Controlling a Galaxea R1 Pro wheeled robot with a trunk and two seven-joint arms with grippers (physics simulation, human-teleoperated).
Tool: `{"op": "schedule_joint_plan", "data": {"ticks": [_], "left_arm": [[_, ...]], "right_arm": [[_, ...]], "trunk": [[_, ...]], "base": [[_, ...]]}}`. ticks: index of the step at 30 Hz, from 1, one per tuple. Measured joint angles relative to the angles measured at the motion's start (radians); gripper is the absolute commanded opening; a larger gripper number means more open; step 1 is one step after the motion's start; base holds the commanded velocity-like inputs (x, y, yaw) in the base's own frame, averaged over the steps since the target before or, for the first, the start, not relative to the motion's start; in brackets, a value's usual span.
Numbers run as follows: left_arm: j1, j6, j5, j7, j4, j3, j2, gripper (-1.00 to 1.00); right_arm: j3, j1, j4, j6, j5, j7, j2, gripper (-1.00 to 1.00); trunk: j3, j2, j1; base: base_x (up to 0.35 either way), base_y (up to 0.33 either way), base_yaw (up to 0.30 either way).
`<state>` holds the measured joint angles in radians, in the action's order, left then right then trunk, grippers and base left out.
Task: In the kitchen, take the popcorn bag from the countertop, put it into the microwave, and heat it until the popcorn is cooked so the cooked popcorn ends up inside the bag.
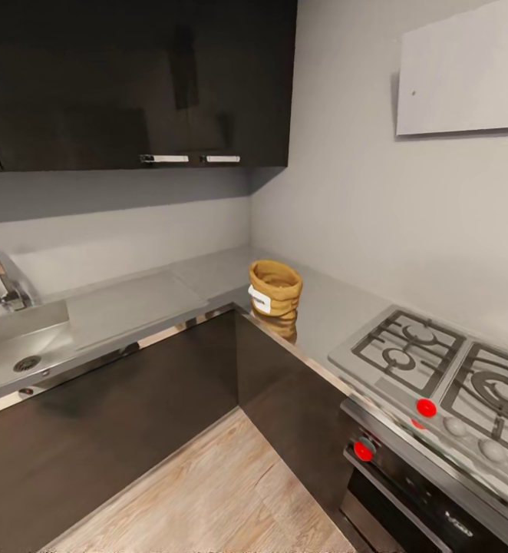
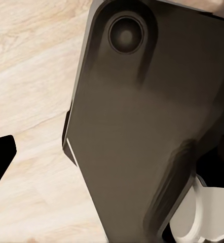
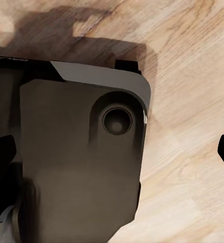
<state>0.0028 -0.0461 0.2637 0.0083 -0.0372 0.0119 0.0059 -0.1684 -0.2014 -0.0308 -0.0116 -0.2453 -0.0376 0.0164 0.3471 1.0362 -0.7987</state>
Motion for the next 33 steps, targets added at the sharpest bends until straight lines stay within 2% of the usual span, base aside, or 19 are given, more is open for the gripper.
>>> {"op": "schedule_joint_plan", "data": {"ticks": [33], "left_arm": [[0.0,0.0,0.0,0.001,0.0,0.0,-0.001,1.0]], "right_arm": [[-0.004,0.0,0.002,0.003,0.0,0.022,0.002,1.0]], "trunk": [[0.054,0.0,0.0]], "base": [[0.0,0.0,0.0]]}}
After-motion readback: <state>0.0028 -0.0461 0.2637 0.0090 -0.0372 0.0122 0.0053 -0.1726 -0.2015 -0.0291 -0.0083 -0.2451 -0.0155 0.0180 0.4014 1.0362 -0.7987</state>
